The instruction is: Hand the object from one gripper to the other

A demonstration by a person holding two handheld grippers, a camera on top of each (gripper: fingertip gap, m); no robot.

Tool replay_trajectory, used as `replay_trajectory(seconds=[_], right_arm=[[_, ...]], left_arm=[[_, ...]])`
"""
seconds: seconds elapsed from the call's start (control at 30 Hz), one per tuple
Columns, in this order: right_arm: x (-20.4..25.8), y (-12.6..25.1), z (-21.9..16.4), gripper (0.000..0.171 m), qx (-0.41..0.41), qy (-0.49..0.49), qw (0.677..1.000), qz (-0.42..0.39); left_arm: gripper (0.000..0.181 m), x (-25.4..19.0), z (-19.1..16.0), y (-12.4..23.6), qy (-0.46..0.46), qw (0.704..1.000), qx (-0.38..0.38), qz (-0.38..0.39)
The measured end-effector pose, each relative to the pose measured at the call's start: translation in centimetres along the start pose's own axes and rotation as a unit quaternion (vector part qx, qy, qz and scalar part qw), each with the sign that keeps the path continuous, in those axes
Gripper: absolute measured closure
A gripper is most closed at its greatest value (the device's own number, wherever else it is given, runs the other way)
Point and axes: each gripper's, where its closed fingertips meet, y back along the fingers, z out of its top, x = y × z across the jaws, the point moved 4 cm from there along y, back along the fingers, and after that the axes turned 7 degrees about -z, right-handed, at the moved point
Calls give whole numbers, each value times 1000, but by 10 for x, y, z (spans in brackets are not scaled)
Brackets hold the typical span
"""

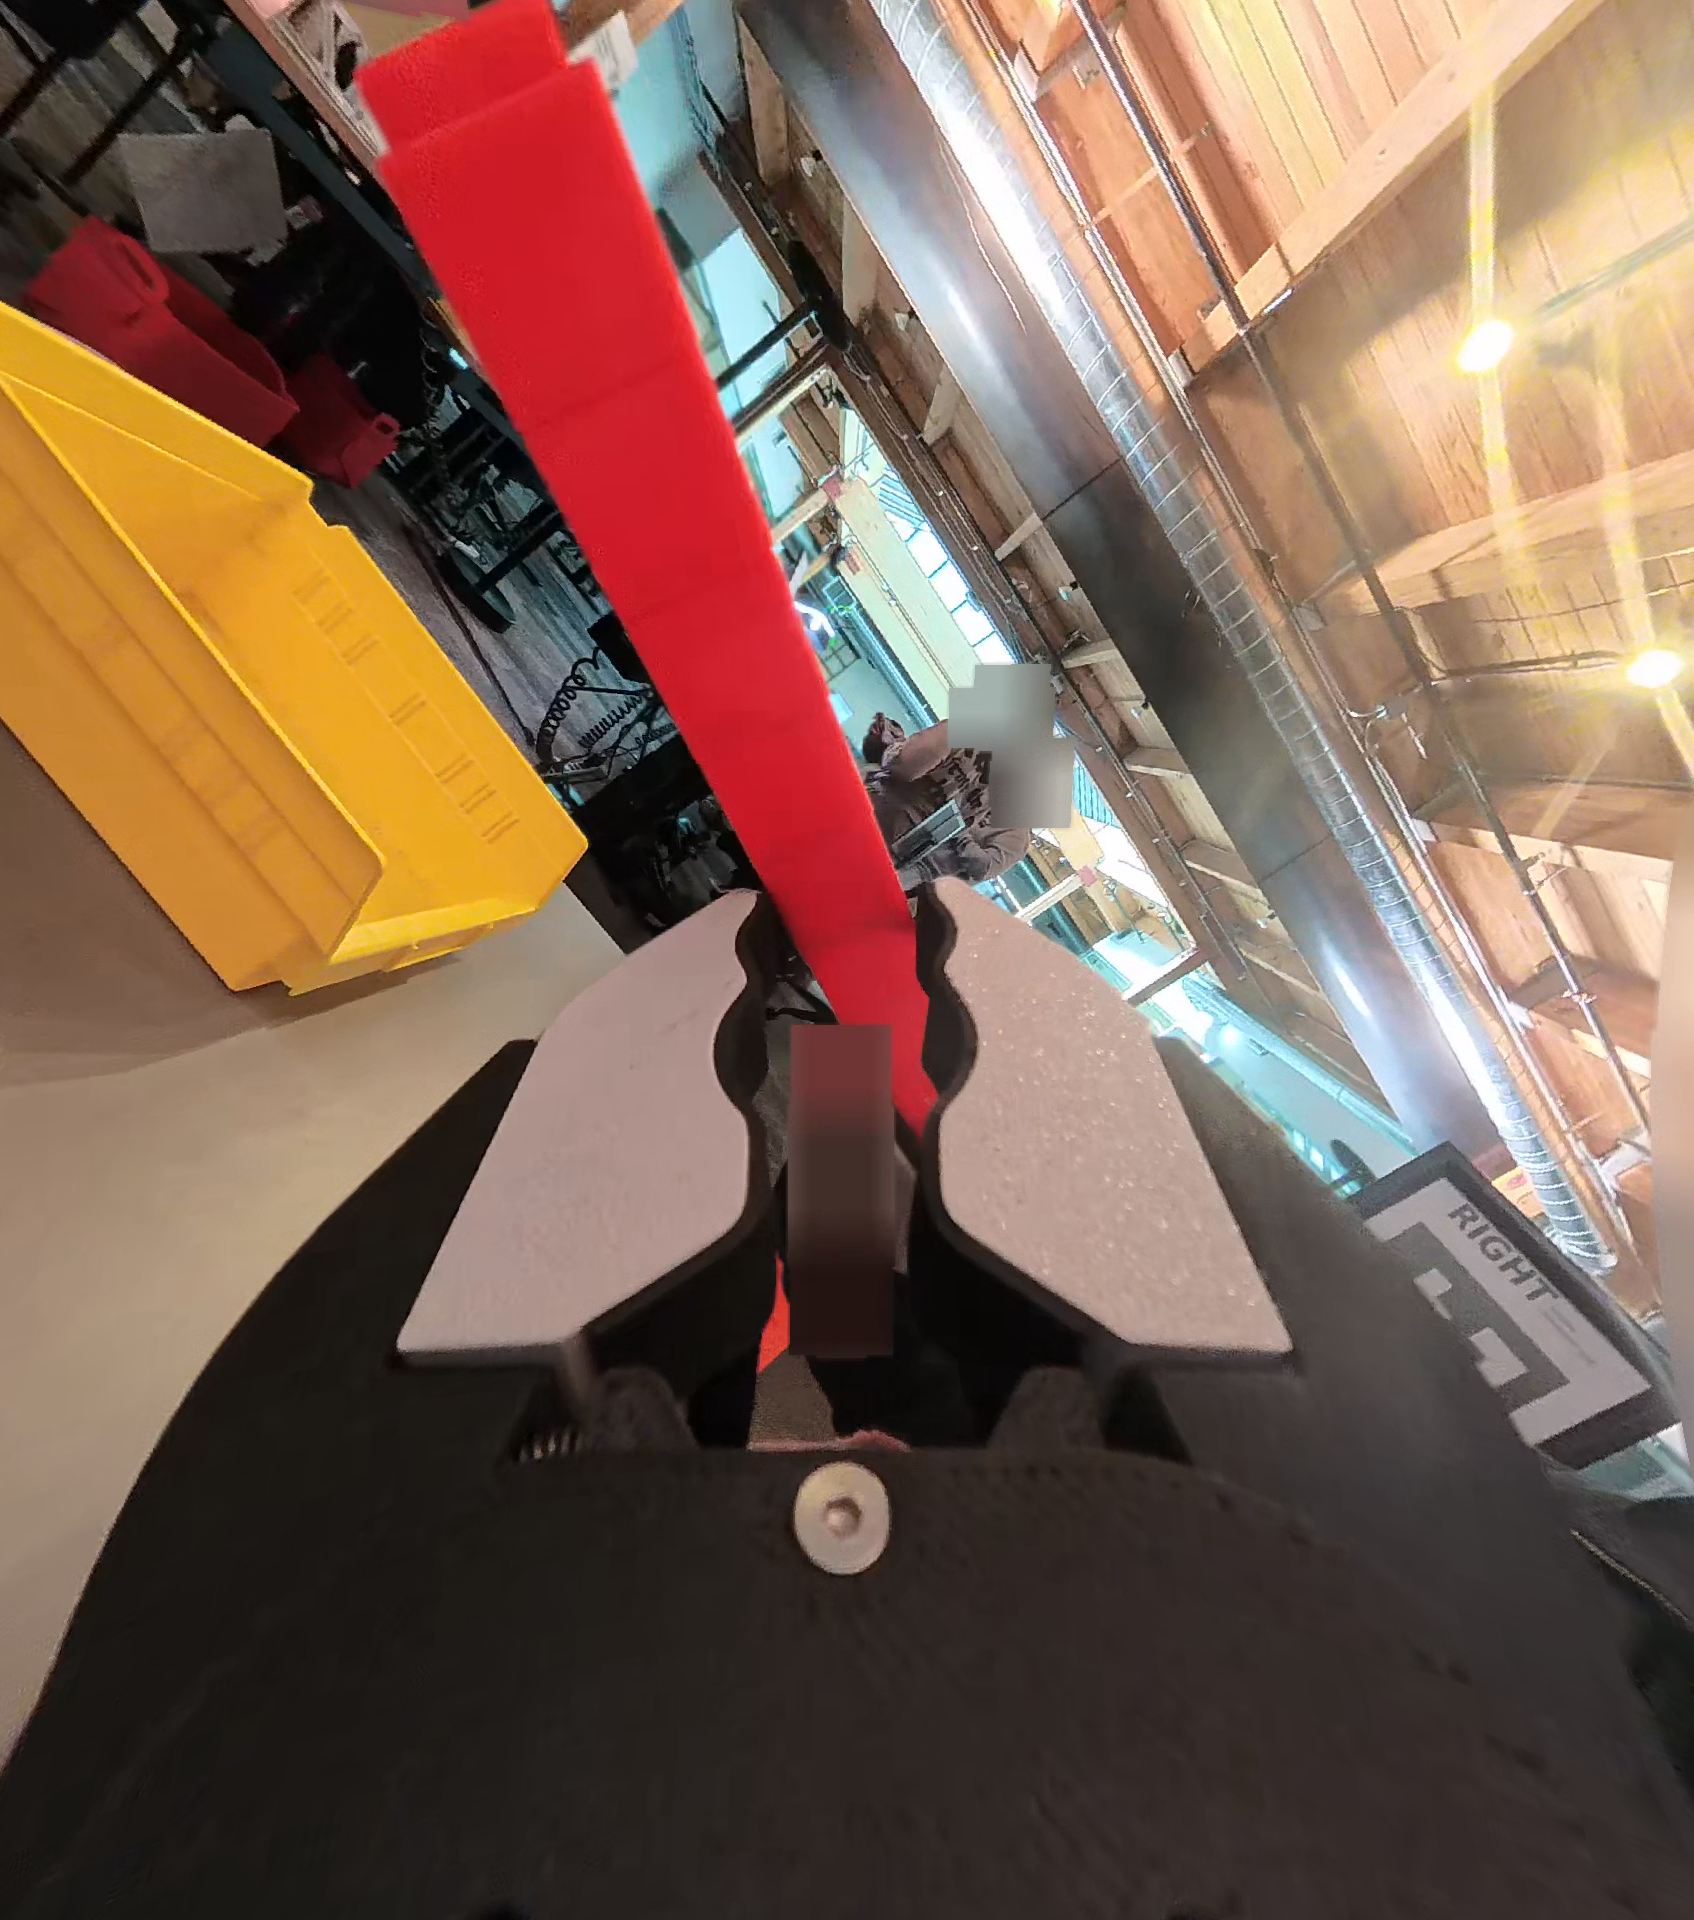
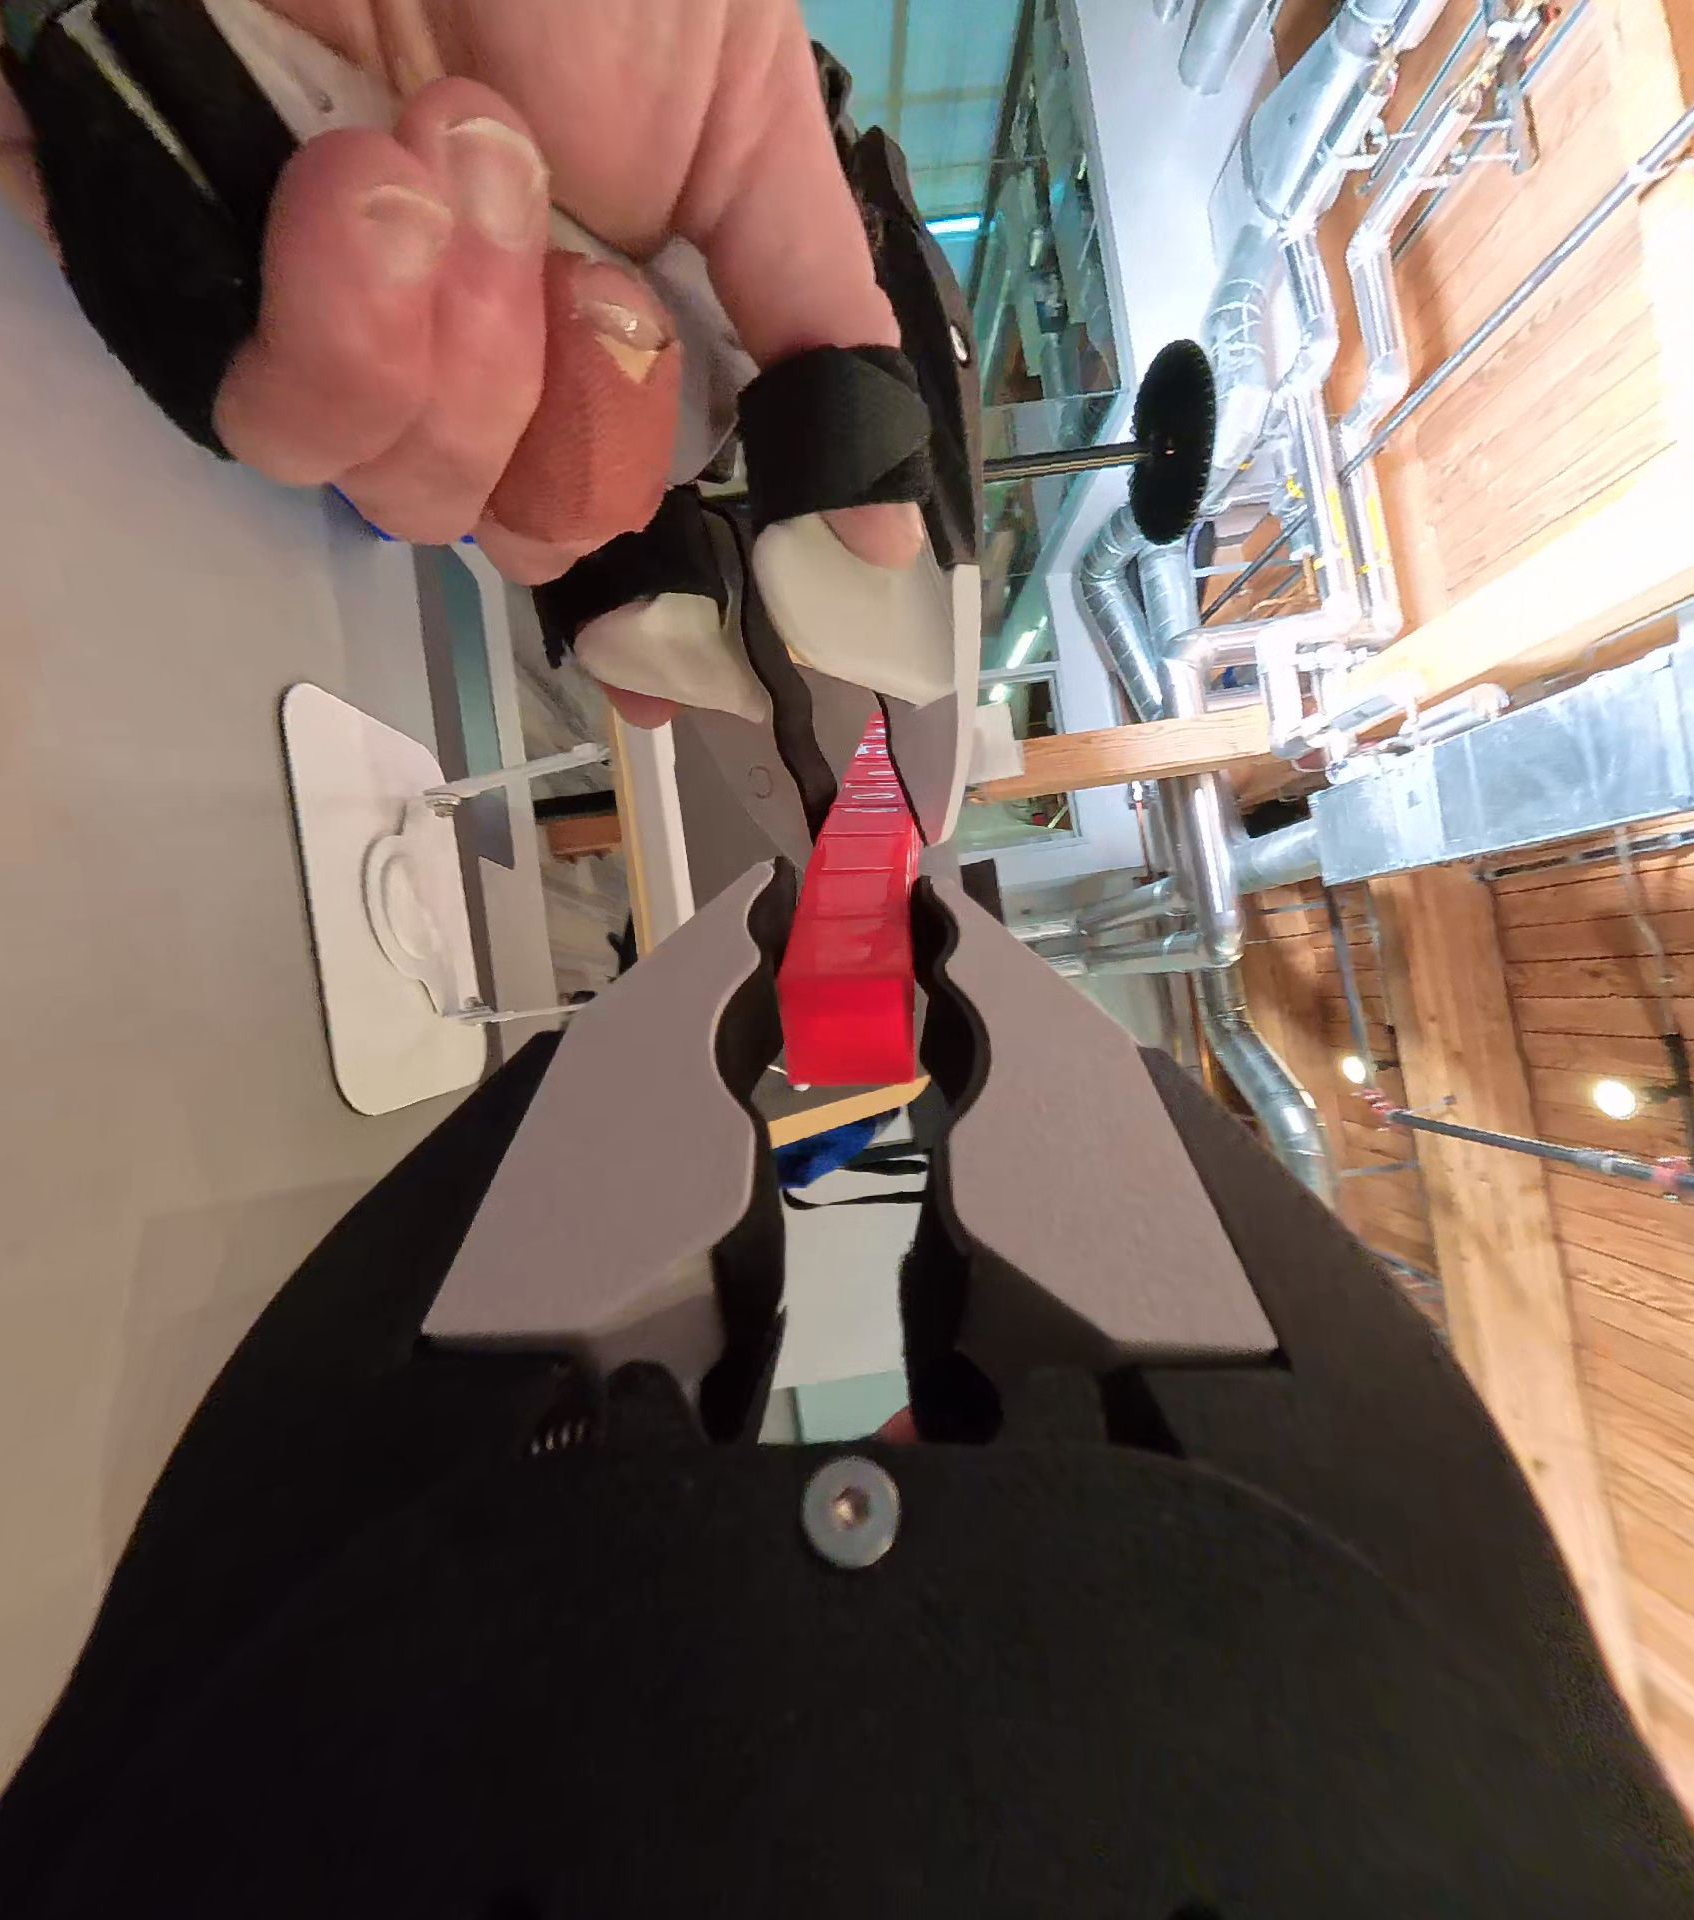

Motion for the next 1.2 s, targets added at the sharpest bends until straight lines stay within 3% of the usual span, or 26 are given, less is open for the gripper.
replay_trajectory(seconds=[0.23, 0.37, 0.53, 0.67, 0.77, 0.83, 0.93, 1.07, 1.2], right_arm=[[-15, 2, -15, 152, 13, -85, 994, 61], [-20, 5, -25, 152, 15, -141, 980, 138], [-29, 11, -33, 152, 12, -211, 944, 255], [-37, 18, -26, 152, -8, -242, 909, 339], [-40, 23, -15, 152, -22, -247, 884, 396], [-41, 23, -10, 152, -22, -247, 872, 422], [-42, 24, -5, 152, -26, -246, 857, 451], [-47, 19, 0, 152, -41, -265, 846, 461], [-54, 12, 1, 150, -52, -302, 848, 432]], left_arm=[[154, -4, -1, 1, -62, 998, 8, 26], [150, -10, -2, 8, -186, 979, 33, 83], [134, -17, -6, 9, -398, 890, 125, 185], [118, -10, -19, 2, -497, 806, 238, 217], [121, -2, -26, -3, -549, 747, 297, 230], [136, 4, -38, -5, -554, 726, 347, 216], [157, 8, -56, -8, -541, 722, 389, 188], [160, 8, -64, -12, -535, 735, 381, 169], [160, 5, -62, -12, -517, 766, 354, 147]])
